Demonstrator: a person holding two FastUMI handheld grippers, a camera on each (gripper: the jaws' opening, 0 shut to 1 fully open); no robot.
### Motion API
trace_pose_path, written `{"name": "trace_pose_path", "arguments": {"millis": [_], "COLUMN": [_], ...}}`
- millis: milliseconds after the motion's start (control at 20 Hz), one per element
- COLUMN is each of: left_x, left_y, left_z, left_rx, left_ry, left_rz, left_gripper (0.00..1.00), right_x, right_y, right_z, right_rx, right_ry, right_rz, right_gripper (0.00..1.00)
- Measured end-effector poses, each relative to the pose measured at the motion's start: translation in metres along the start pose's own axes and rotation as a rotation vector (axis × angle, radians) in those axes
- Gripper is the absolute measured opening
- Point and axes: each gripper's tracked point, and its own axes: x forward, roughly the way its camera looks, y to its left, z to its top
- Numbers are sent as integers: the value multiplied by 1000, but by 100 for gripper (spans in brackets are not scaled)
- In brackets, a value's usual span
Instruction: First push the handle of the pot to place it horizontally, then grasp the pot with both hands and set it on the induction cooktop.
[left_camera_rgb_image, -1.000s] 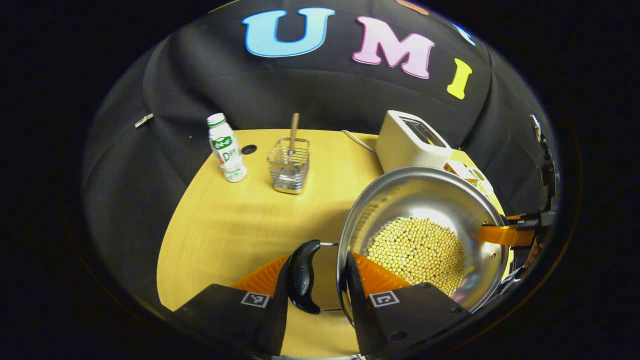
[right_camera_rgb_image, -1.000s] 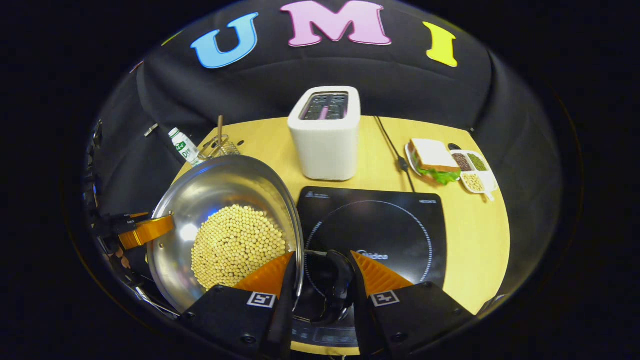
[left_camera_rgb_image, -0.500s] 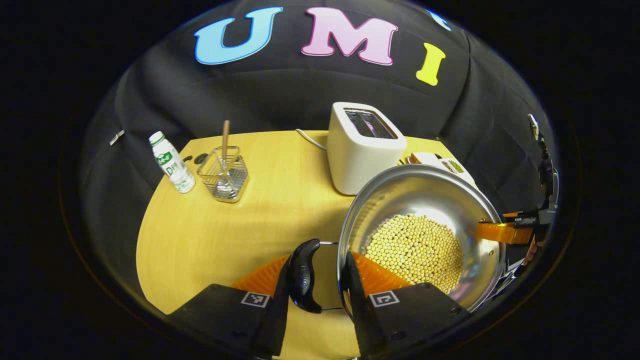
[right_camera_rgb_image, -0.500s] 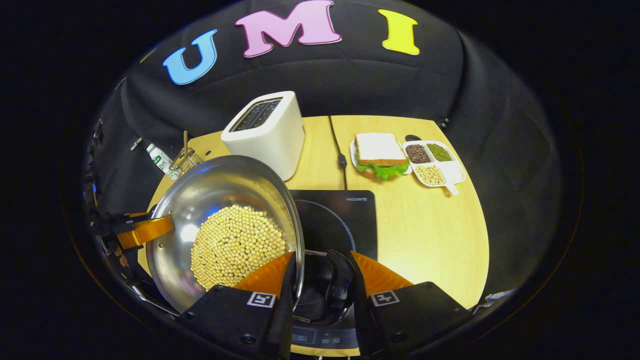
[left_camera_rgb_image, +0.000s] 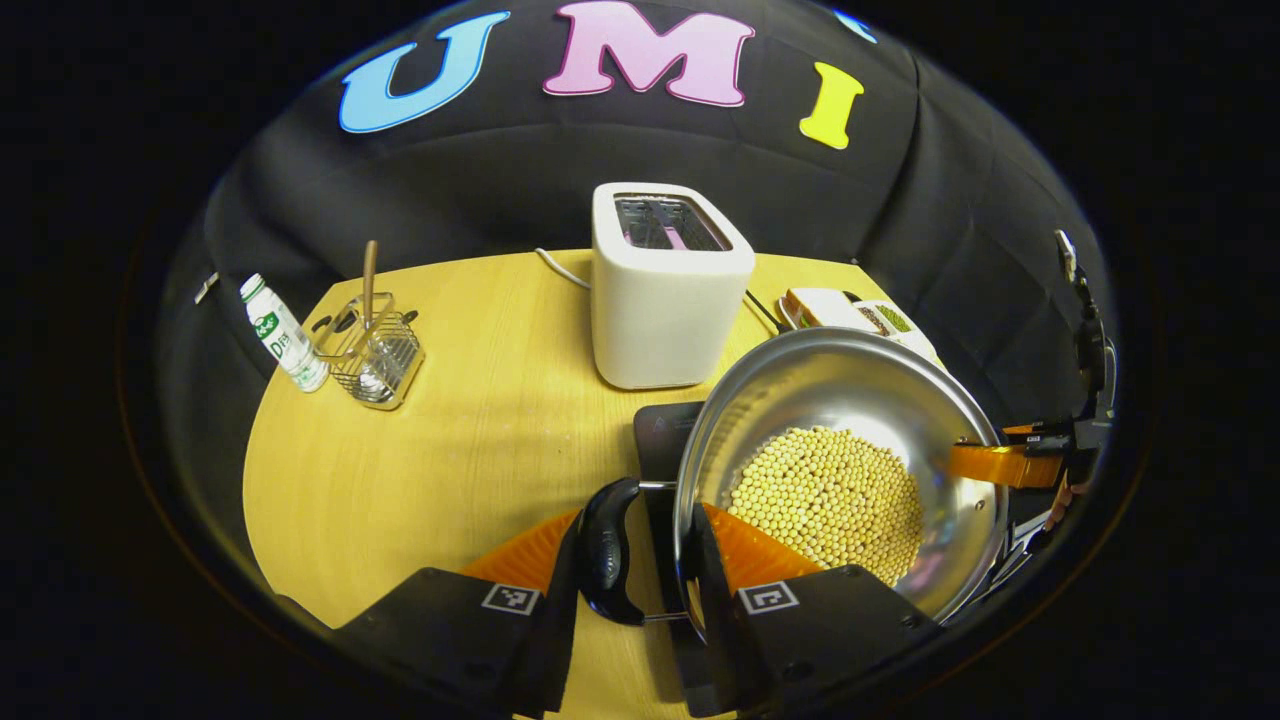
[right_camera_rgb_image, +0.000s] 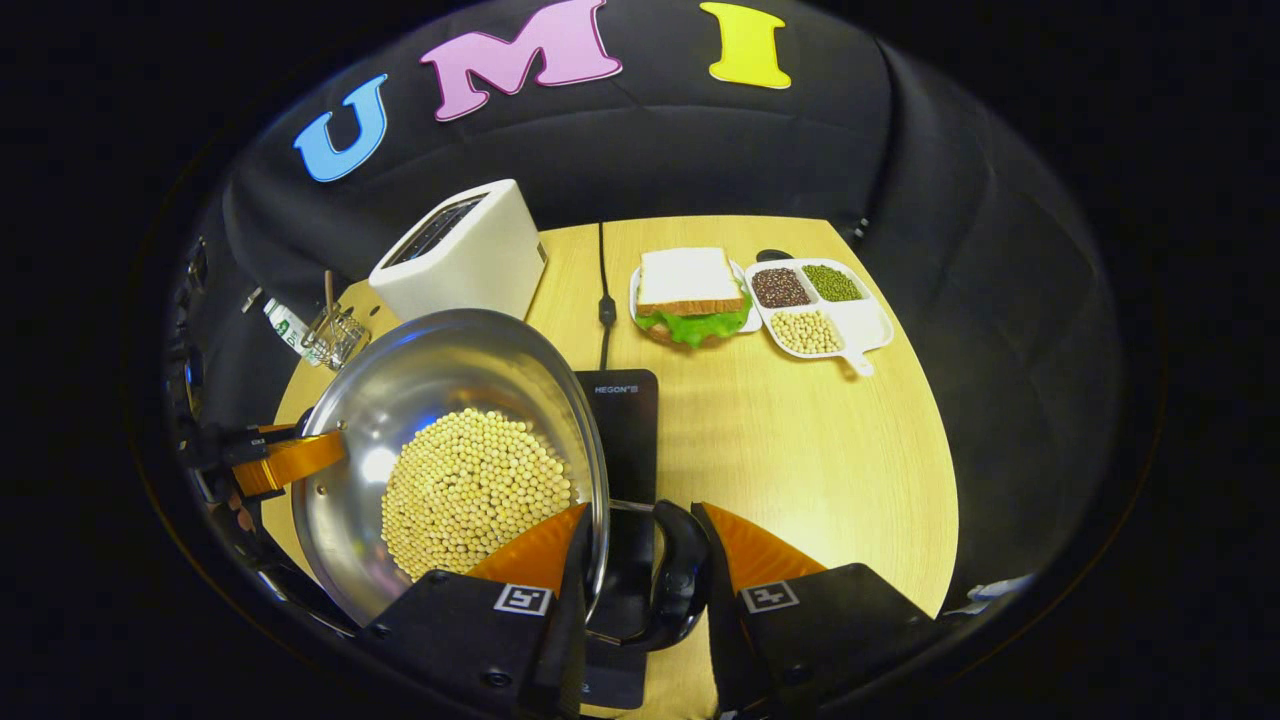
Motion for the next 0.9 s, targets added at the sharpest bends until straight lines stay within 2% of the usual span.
{"name": "trace_pose_path", "arguments": {"millis": [450,500,550,900], "left_x": [5,5,5,3], "left_y": [-3,-2,-3,-3], "left_z": [-9,-9,-10,-10], "left_rx": [6,3,-2,-14], "left_ry": [0,0,1,0], "left_rz": [12,16,17,21], "left_gripper": [58,58,58,59], "right_x": [9,8,9,7], "right_y": [-8,-7,-7,-2], "right_z": [-4,-3,-2,-2], "right_rx": [21,18,16,10], "right_ry": [-6,-6,-6,-2], "right_rz": [22,25,28,33], "right_gripper": [54,49,54,54]}}
